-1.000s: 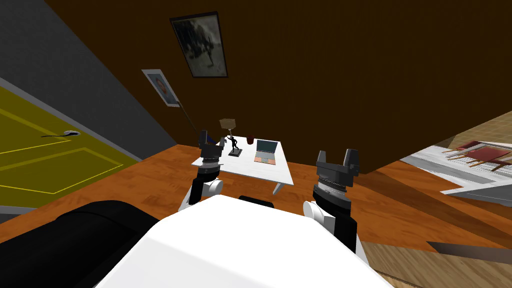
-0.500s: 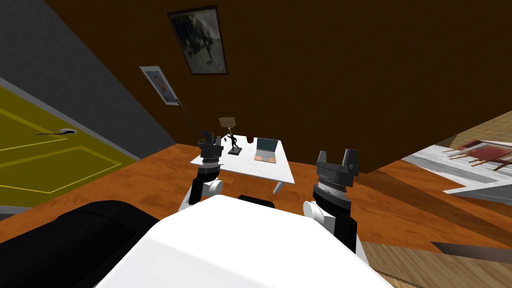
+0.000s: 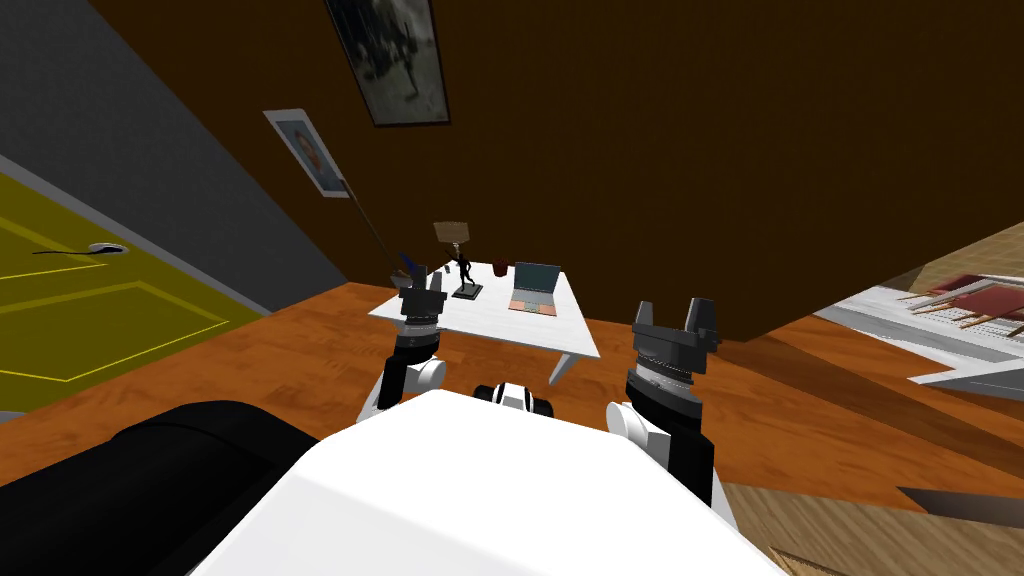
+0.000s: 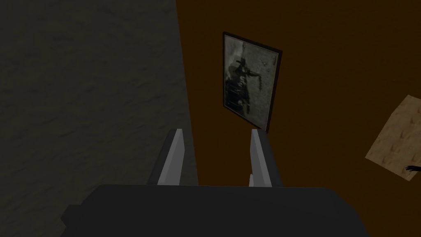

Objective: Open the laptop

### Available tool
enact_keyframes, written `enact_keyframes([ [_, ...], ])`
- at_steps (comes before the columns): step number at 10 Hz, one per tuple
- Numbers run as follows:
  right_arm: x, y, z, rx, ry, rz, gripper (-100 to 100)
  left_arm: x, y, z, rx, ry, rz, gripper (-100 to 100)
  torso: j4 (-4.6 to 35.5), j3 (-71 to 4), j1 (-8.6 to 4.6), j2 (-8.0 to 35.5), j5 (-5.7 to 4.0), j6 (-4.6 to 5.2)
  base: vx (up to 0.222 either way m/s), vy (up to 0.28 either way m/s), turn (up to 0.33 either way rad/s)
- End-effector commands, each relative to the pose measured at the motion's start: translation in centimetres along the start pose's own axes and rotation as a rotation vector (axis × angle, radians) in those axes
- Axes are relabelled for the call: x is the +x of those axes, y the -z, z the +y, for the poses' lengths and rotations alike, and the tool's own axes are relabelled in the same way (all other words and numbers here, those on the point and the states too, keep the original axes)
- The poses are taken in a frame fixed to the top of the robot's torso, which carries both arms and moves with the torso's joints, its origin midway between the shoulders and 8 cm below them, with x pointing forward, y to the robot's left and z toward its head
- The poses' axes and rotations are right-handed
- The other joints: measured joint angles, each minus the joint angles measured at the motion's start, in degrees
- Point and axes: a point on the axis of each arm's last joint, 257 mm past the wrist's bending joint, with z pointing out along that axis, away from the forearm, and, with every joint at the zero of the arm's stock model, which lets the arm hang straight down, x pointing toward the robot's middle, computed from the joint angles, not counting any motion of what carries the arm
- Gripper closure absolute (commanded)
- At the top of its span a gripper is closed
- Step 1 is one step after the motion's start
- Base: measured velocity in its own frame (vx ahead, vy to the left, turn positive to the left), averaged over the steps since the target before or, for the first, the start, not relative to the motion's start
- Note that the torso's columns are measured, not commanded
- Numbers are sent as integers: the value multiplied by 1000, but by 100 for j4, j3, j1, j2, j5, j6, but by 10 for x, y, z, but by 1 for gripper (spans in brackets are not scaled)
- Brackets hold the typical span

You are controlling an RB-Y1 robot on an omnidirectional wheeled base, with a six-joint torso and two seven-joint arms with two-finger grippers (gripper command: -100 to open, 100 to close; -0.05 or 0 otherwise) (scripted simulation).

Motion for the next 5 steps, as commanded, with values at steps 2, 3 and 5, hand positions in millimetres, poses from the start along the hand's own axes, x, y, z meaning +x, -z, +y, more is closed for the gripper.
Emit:
enact_keyframes([
  [2,14,-1,-31,60,163,110,-100,0,0,0,-1,0,0,0,248,-501,15,256,5,0,-38,67,98],
  [3,17,-2,-43,80,224,139,-100,0,0,0,-1,0,0,0,263,-529,12,265,4,-1,-33,88,112],
  [5,18,-2,-71,127,358,194,-100,0,0,0,-1,0,0,0,267,-539,3,265,1,-1,-40,95,158],
])
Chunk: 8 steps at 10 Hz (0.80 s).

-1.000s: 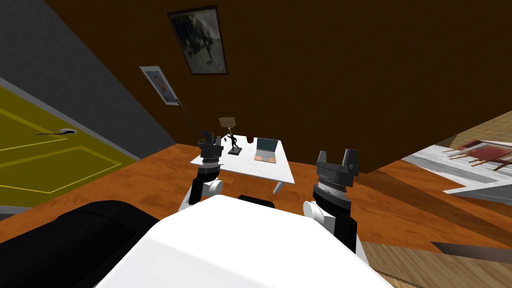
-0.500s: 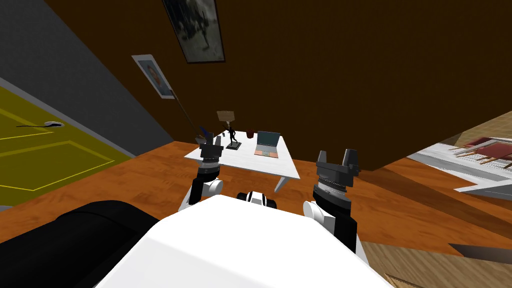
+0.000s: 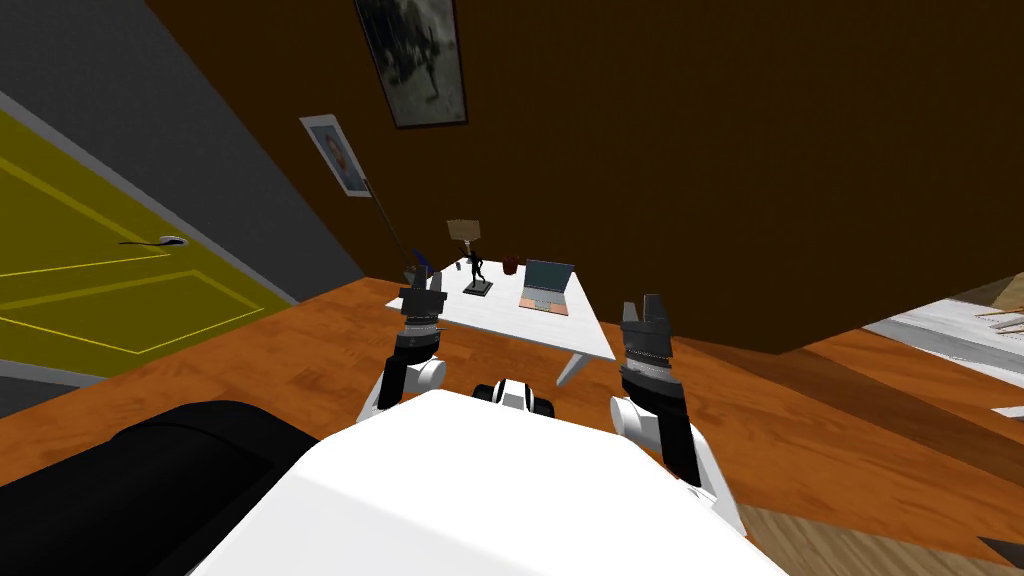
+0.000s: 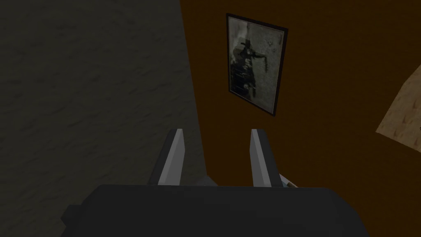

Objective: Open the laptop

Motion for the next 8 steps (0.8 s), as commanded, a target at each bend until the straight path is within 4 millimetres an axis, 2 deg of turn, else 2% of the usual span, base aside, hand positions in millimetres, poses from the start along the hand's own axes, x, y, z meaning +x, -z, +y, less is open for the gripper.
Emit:
enact_keyframes([
  [1,7,-2,-21,41,119,49,-100,0,0,0,0,0,0,0,2,2,0,5,0,1,-27,72,36],
  [3,10,-5,-54,98,273,103,-100,0,0,0,0,0,0,0,0,-1,-11,-2,-4,-1,-27,73,169],
  [4,12,-5,-54,97,287,108,-100,0,0,0,0,0,0,0,1,0,-1,1,-1,-1,-17,64,62],
  [6,8,-9,-88,153,448,154,-100,0,0,0,0,0,0,0,0,-1,-3,-1,-1,0,-13,81,184],
  [7,10,-7,-93,160,472,165,-100,0,0,0,0,0,0,0,1,0,6,0,1,-2,-14,71,84],
  [8,6,-9,-112,192,560,188,-100,0,0,0,0,0,0,0,1,1,-4,3,-1,5,-13,70,160],
])
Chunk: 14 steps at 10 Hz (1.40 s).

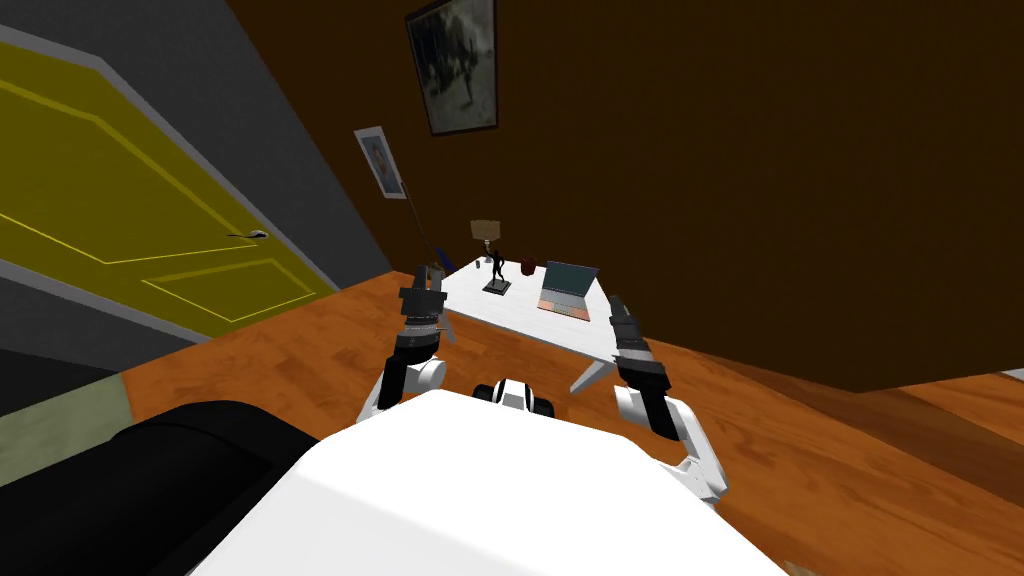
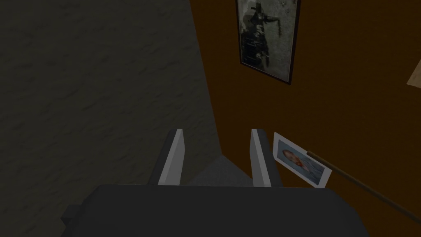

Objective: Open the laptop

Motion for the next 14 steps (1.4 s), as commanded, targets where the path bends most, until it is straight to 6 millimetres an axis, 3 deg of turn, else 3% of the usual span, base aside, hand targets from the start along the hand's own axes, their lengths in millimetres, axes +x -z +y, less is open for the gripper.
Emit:
enact_keyframes([
  [1,6,-3,-25,43,124,37,-100,0,0,0,0,0,0,0,1,1,-1,1,-1,-5,-11,51,72],
  [9,8,-17,-116,199,527,144,-100,0,0,0,0,0,0,0,0,-2,6,-3,1,-6,-4,54,136],
  [11,4,-20,-140,242,627,170,-100,0,0,0,0,0,0,0,0,0,7,0,1,-5,5,60,151],
  [12,-8,-28,-150,262,724,173,-100,0,0,0,0,0,0,0,0,1,-3,1,-1,0,6,44,183],
  [13,-2,-22,-163,285,726,196,-100,0,0,0,0,0,0,0,0,-1,-3,-2,-1,-7,6,32,116],
  [14,-13,-27,-180,318,820,209,-100,0,0,0,0,0,0,0,-1,0,-5,-1,-3,-1,5,52,194],
])
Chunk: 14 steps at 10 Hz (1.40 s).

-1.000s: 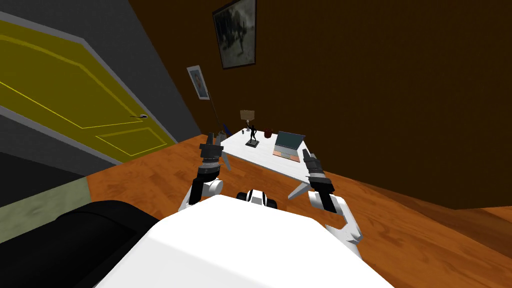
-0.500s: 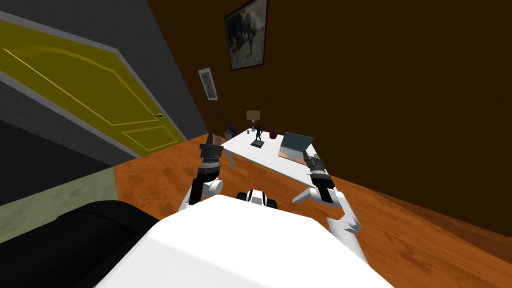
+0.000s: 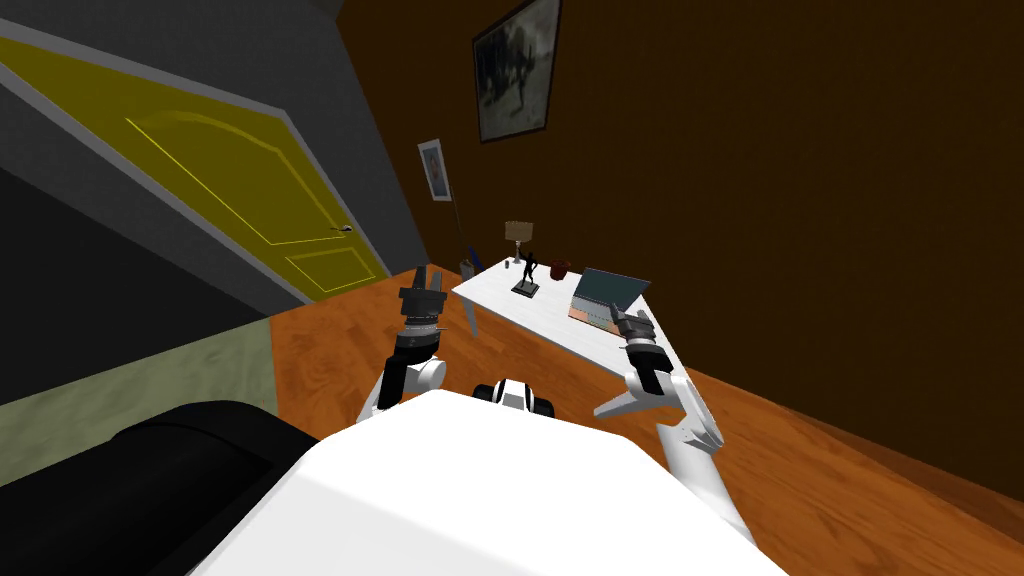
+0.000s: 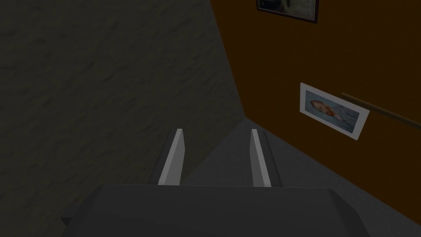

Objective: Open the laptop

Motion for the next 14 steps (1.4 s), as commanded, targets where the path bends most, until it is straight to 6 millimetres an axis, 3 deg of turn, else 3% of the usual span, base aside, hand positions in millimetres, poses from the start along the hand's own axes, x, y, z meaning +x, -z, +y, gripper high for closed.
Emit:
enact_keyframes([
  [1,14,-7,-29,55,113,43,-100,0,0,0,0,0,0,0,1,0,10,0,3,-5,12,43,122],
  [2,13,-15,-48,94,205,58,-100,0,0,0,0,0,0,0,1,0,8,0,3,-1,18,47,200],
  [3,20,-14,-52,100,206,73,-100,0,0,0,0,0,0,0,0,-2,9,-3,3,-6,14,32,114],
  [4,19,-21,-73,140,296,91,-100,0,0,0,0,0,0,0,0,0,3,0,2,0,19,32,205],
  [7,29,-25,-100,190,381,135,-100,0,0,0,0,0,0,0,1,0,8,0,3,-5,17,28,146],
  [8,21,-32,-119,228,465,145,-100,0,0,0,0,0,0,0,1,1,6,2,2,1,17,32,209],
  [9,31,-29,-125,235,463,168,-100,0,0,0,0,0,0,0,1,-1,9,-1,3,-7,17,20,144],
  [10,22,-35,-144,273,542,178,-100,0,0,0,0,0,0,0,0,0,4,1,2,0,22,19,260],
  [11,32,-31,-150,279,540,201,-100,0,0,0,0,0,0,0,0,-1,6,-3,2,-7,23,8,109],
  [12,25,-35,-171,320,614,220,-100,0,0,0,0,0,0,0,0,0,2,0,1,3,22,11,186],
  [13,31,-33,-174,323,613,235,-100,0,0,0,0,0,0,0,1,0,5,0,2,-5,21,5,127],
  [14,22,-37,-194,363,682,251,-100,0,0,0,0,0,0,0,1,1,6,1,2,-1,23,5,240],
])
